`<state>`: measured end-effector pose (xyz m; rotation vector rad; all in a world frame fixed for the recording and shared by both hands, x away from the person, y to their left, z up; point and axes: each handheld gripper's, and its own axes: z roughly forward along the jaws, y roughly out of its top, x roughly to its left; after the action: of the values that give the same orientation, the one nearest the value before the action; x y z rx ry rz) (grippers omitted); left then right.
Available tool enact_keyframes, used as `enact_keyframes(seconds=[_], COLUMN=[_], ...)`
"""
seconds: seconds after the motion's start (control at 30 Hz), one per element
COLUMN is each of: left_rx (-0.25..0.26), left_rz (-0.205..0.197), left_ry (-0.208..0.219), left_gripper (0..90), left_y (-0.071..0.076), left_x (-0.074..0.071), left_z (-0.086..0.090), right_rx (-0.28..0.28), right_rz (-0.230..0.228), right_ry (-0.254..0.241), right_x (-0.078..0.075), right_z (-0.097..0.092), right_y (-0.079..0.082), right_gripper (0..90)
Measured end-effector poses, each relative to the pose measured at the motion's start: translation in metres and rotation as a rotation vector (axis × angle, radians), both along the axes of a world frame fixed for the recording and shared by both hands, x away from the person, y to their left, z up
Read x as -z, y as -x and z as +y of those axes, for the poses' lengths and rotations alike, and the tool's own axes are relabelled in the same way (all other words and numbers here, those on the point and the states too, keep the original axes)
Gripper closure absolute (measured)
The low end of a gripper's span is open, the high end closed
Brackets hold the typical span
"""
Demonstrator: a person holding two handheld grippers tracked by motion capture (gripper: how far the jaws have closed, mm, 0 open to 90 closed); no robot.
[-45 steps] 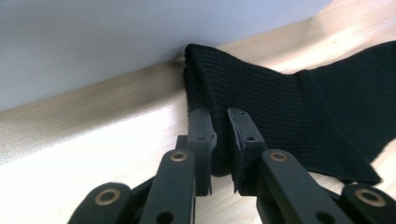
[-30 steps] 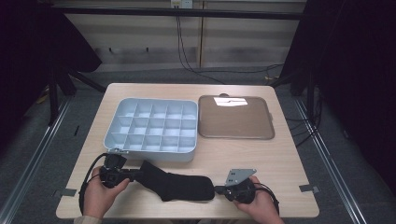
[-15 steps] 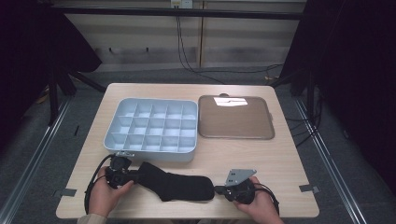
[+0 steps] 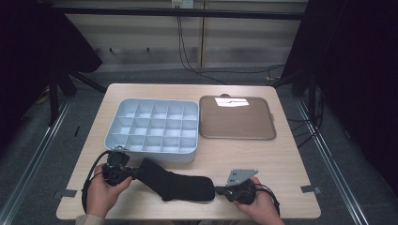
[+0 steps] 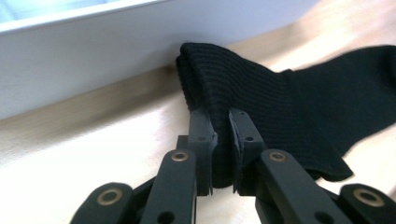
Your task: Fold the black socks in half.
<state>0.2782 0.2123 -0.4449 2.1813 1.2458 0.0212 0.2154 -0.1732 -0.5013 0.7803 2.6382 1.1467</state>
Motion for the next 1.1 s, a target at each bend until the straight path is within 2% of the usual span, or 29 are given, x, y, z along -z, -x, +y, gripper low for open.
enact_keyframes(seconds=[0.13,0.2,0.4,0.53,0.63,0.67,0.73,0.93,1.1], left_rx=[0.018,0.016,0.025,0.040,0.055,0.046,0.064,0.062,0.037], left_rz=[0.024,0.025,0.030,0.045,0.042,0.039,0.045,0.052,0.042], left_ry=[0.000,0.015,0.008,0.002,-0.004,0.002,-0.005,-0.001,0.005], left_gripper=[81.2,81.3,81.2,81.2,81.2,81.3,81.3,81.2,81.2], left_y=[0.000,0.001,0.003,0.004,0.005,0.006,0.006,0.006,0.005], left_x=[-0.004,-0.008,-0.014,-0.018,-0.022,-0.023,-0.025,-0.029,-0.036], left_z=[-0.001,0.000,-0.005,-0.008,-0.010,-0.011,-0.012,-0.013,-0.005], right_rx=[0.007,0.010,0.014,0.018,0.020,0.021,0.028,0.027,0.017], right_rz=[-0.002,-0.001,0.001,-0.008,-0.010,-0.010,-0.003,-0.011,-0.014], right_ry=[0.010,0.007,-0.006,0.007,0.006,0.005,0.000,0.006,0.008], right_x=[-0.001,-0.001,0.000,0.000,0.000,0.000,0.000,0.000,0.000], right_z=[0.002,0.003,0.004,0.008,0.010,0.010,0.011,0.014,0.015], right_y=[0.000,0.000,0.000,0.001,0.000,0.000,0.001,0.000,-0.001], right_gripper=[90.0,90.0,90.0,90.0,90.0,90.0,90.0,90.0,90.0])
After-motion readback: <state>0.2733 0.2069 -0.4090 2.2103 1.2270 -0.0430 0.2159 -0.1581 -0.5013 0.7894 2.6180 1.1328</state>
